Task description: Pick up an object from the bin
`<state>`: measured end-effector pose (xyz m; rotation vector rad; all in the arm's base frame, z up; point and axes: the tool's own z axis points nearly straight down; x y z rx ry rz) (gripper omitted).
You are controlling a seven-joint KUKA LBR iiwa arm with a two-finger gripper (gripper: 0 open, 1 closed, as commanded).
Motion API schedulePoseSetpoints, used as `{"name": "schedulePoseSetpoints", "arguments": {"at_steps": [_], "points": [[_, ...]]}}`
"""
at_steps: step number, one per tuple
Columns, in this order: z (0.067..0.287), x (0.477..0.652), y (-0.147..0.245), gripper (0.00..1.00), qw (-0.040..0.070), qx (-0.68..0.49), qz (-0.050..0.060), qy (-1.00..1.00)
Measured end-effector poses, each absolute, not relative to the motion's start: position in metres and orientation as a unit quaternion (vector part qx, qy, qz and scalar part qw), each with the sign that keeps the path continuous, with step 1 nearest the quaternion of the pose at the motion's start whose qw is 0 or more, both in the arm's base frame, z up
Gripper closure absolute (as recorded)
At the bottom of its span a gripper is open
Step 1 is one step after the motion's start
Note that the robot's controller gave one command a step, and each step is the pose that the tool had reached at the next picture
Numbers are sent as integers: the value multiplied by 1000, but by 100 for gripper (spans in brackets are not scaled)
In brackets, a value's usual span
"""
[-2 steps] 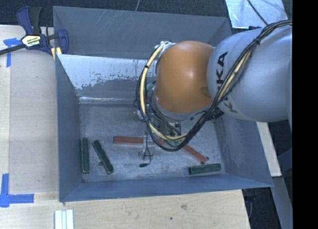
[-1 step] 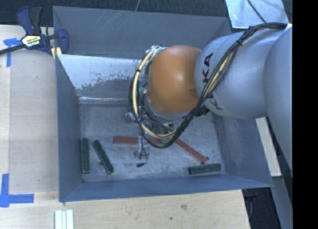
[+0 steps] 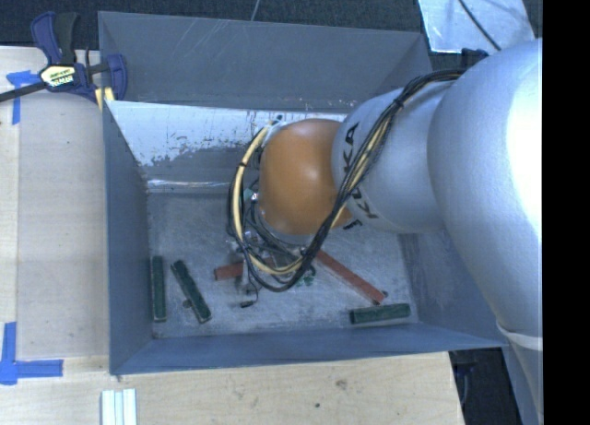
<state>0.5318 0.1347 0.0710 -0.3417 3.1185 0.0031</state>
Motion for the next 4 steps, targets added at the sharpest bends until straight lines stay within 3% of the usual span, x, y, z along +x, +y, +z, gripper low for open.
{"name": "schedulePoseSetpoints", "arguments": {"at_steps": [2,3,4], "points": [[76,530,134,100,-1,-109,0,994],[125,496,195,100,2,-130,1,991],[125,496,195,100,2,-130,1,991]]}}
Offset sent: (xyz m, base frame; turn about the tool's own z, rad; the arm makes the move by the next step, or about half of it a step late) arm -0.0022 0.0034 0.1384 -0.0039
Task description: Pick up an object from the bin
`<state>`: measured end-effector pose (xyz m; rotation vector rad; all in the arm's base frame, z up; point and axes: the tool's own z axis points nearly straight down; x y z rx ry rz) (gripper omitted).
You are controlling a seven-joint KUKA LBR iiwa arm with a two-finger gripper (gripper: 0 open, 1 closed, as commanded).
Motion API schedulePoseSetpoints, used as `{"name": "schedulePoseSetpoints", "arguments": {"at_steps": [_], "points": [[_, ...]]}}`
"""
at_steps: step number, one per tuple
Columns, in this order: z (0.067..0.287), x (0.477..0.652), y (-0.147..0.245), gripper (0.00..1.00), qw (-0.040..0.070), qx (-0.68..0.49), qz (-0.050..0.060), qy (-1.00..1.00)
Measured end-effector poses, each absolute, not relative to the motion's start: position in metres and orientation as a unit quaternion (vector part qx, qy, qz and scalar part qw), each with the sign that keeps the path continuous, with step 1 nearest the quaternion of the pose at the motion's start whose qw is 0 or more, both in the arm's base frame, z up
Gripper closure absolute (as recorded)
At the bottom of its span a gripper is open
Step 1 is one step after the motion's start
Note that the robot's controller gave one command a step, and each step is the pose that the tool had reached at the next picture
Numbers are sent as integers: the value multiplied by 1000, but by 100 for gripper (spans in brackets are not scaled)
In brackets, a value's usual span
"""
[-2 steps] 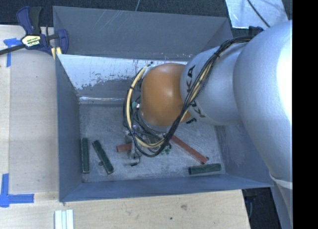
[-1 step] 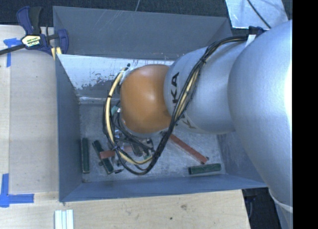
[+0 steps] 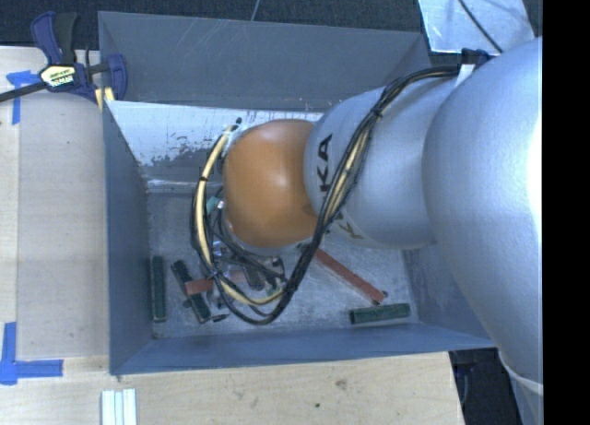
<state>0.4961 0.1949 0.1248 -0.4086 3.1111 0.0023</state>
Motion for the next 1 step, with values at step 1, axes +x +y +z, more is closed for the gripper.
{"name": "schedulePoseSetpoints", "arguments": {"at_steps": [1], "points": [[222,514,202,100,0,-130,0,992]]}}
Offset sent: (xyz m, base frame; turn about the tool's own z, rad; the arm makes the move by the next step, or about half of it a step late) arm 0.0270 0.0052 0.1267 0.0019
